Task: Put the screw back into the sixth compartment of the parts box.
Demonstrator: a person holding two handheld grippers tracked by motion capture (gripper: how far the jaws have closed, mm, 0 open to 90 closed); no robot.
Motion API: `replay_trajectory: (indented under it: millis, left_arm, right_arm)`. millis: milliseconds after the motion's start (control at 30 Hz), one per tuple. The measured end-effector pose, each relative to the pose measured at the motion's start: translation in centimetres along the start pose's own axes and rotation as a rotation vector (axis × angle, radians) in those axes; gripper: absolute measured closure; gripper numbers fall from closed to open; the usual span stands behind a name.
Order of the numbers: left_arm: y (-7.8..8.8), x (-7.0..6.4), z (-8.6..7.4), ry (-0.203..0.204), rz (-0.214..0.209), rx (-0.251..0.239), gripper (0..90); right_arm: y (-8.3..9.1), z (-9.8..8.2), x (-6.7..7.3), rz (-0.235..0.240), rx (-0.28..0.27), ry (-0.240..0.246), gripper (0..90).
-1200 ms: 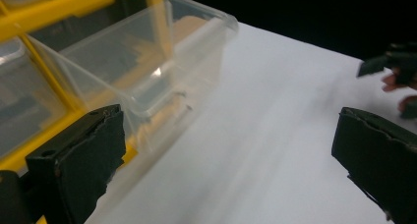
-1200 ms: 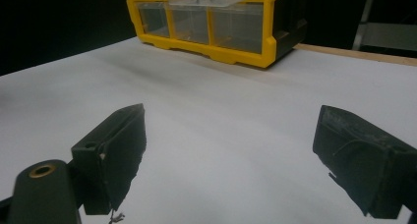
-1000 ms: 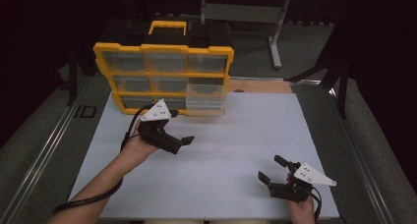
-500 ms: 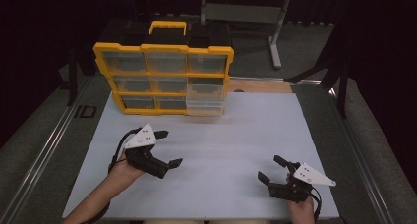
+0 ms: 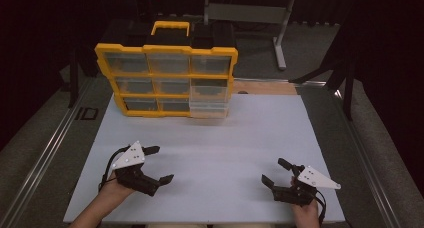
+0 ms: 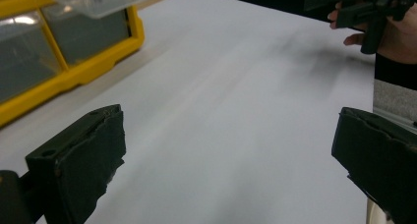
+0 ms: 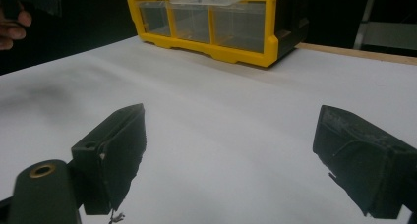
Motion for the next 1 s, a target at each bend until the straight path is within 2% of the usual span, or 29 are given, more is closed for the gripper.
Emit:
replay_trajectory:
  millis: [100, 167, 267, 367, 500, 600, 700, 800, 1000]
  left_arm:
    - [0.2, -0.2, -1.3, -0.001, 0.008, 0.000, 0.5]
    - [0.2, -0.2, -1.9, 0.016, -0.001, -0.004, 0.5]
    - [0.3, -0.1, -2.5, 0.019, 0.006, -0.029, 0.5]
    - [0.5, 0.0, -3.8, 0.059, 0.005, -0.031, 0.5]
    - [0.9, 0.0, -4.8, 0.051, 0.025, -0.006, 0.5]
    - [1.2, 0.0, -5.1, 0.045, 0.045, -0.015, 0.5]
    - [1.7, 0.5, -6.1, 0.074, 0.074, -0.025, 0.5]
    - [1.8, 0.6, -6.6, 0.076, 0.086, -0.023, 0.5]
    - [2.1, 0.6, -7.5, 0.057, 0.109, -0.009, 0.5]
  right_arm:
    - [0.0, 0.0, 0.0, 0.001, 0.001, 0.000, 12.6]
    - [0.0, 0.0, 0.0, 0.001, 0.001, -0.001, 12.7]
    - [0.0, 0.0, 0.0, 0.000, 0.000, 0.000, 12.7]
    - [0.0, 0.0, 0.0, -0.002, 0.001, -0.001, 12.6]
    - [-0.1, 0.0, 0.0, -0.001, 0.003, 0.000, 12.6]
    - [0.0, 0.0, 0.0, 0.000, -0.001, 0.001, 12.6]
    - [0.0, 0.0, -0.1, -0.004, 0.001, 0.000, 12.7]
    - [0.0, 0.0, 0.0, -0.002, 0.001, 0.001, 12.6]
    - [0.0, 0.0, 0.0, -0.005, 0.003, 0.001, 12.6]
Point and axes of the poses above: each handheld gripper's, and its own axes: y roughly backward along the jaws, z roughly out of its top, x roughly to its left, the point moved 8 cm from there along -y, roughly forward along the jaws, and after that the axes turned 1 degree about z, right-handed, at the moved point
